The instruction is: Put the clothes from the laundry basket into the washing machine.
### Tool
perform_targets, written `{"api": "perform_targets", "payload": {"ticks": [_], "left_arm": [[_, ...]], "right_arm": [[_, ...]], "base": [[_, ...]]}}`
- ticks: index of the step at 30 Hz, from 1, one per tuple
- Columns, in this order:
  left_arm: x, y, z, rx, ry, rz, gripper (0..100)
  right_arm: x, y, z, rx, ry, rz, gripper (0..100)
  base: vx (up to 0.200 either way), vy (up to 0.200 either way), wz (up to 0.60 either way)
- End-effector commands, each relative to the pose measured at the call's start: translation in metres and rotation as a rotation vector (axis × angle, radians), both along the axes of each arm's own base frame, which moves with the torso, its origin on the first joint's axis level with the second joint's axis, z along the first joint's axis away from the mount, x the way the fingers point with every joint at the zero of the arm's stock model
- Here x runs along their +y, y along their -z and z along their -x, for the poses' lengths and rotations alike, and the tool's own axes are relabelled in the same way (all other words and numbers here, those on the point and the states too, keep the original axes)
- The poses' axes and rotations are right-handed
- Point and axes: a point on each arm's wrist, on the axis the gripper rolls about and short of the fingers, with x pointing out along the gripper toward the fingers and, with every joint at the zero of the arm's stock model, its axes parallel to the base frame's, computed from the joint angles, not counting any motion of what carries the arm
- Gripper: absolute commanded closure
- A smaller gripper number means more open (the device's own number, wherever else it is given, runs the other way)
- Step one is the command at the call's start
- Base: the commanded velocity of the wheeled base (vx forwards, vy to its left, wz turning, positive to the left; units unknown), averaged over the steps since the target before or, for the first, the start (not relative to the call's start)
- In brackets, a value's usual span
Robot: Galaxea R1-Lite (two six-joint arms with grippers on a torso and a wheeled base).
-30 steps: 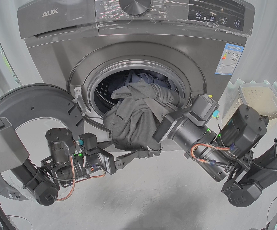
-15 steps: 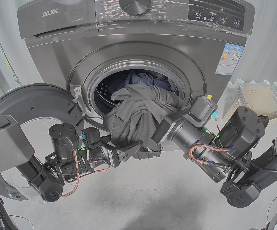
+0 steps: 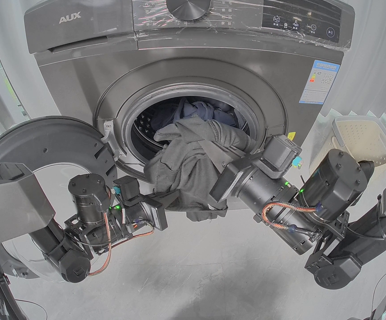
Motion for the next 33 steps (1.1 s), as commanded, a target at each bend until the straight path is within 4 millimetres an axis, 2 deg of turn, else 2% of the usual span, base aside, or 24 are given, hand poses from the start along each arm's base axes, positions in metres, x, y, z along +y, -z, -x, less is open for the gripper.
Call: {"api": "perform_targets", "payload": {"ticks": [1, 6, 11, 12, 18, 22, 26, 33], "left_arm": [[0.002, 0.001, 0.004, -0.036, -0.026, 0.02, 100], [0.007, -0.013, 0.025, -0.085, -0.006, 0.049, 100], [0.011, -0.019, 0.03, -0.097, 0.0, 0.056, 100], [0.01, -0.019, 0.029, -0.098, 0.001, 0.055, 100], [0.01, -0.023, 0.029, -0.111, -0.003, 0.063, 100], [0.01, -0.032, 0.028, -0.141, -0.006, 0.084, 100], [0.009, -0.046, 0.026, -0.19, -0.012, 0.116, 100], [0.008, -0.051, 0.023, -0.209, -0.016, 0.133, 100]], "right_arm": [[0.001, 0.004, -0.001, 0.008, 0.0, 0.009, 100], [0.005, 0.013, -0.004, 0.027, 0.0, 0.031, 100], [0.009, 0.026, -0.007, 0.048, 0.001, 0.059, 100], [0.01, 0.029, -0.008, 0.054, 0.001, 0.069, 0], [0.011, 0.045, -0.009, 0.071, 0.003, 0.109, 0], [0.009, 0.048, -0.008, 0.081, 0.004, 0.123, 0], [0.003, 0.056, -0.002, 0.107, 0.001, 0.158, 0], [-0.008, 0.067, 0.006, 0.141, -0.003, 0.221, 0]], "base": [[0.0, 0.0, 0.0], [0.0, 0.0, 0.0], [0.0, 0.0, 0.0], [0.0, 0.0, 0.0], [0.0, 0.0, 0.0], [0.0, 0.0, 0.0], [0.0, 0.0, 0.0], [0.0, 0.0, 0.0]]}}
